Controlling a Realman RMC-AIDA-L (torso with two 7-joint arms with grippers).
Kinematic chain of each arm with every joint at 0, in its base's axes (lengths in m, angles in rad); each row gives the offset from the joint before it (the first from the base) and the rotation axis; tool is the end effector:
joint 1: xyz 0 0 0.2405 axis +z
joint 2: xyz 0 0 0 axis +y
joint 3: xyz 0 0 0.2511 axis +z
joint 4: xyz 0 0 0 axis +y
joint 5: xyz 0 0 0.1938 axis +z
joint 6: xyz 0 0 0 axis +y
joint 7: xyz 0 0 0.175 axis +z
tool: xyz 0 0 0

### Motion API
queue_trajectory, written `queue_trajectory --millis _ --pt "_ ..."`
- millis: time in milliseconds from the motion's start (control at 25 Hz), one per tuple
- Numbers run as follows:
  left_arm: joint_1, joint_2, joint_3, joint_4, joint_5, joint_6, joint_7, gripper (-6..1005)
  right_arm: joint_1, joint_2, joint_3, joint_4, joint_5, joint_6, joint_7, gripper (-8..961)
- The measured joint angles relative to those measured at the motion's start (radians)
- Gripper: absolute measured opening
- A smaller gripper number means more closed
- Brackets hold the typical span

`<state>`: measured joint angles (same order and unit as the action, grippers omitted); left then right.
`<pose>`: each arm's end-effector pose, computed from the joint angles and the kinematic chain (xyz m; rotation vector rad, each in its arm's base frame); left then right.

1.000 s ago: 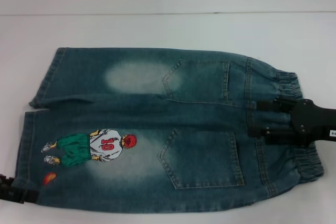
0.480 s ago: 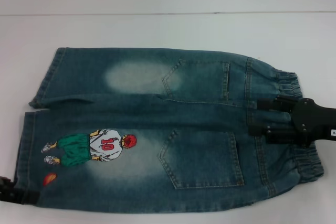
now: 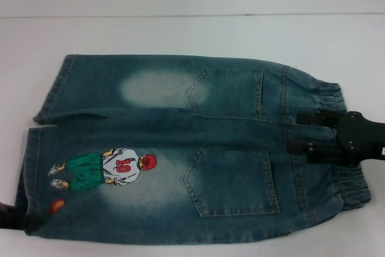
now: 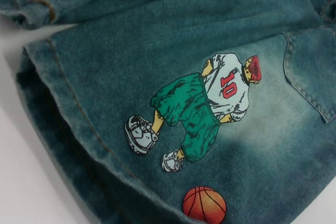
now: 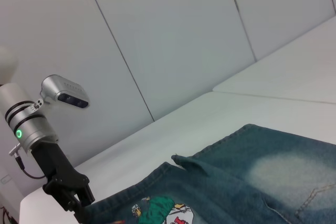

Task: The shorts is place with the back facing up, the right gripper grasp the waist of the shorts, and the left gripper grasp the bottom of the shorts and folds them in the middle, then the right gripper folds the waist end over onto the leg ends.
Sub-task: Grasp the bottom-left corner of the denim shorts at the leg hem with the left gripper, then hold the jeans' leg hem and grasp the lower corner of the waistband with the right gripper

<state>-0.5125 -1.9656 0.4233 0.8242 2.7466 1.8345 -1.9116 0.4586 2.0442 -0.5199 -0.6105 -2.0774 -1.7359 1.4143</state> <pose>-0.3373 0.2592 0.0389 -2.6147 -1.5630 0.0623 0.2615 0.2896 -0.0042 -2.6993 0.8249 0.8360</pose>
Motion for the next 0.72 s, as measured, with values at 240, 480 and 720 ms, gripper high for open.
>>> queue_trajectory --millis 240,480,720 --pt "-0.001 0.001 0.000 0.000 0.002 -0.002 -0.007 260 0.000 -0.001 0.001 0.000 0.001 -0.001 0.000 944" --pt "-0.006 0.001 -0.001 -0.003 0.002 0.003 -0.008 62 -0.005 -0.001 0.005 0.000 0.008 -0.001 -0.003 944" --pt "-0.019 -0.001 -0.002 -0.022 -0.003 -0.003 -0.009 2 -0.037 -0.001 0.069 0.003 0.010 -0.001 -0.022 944"
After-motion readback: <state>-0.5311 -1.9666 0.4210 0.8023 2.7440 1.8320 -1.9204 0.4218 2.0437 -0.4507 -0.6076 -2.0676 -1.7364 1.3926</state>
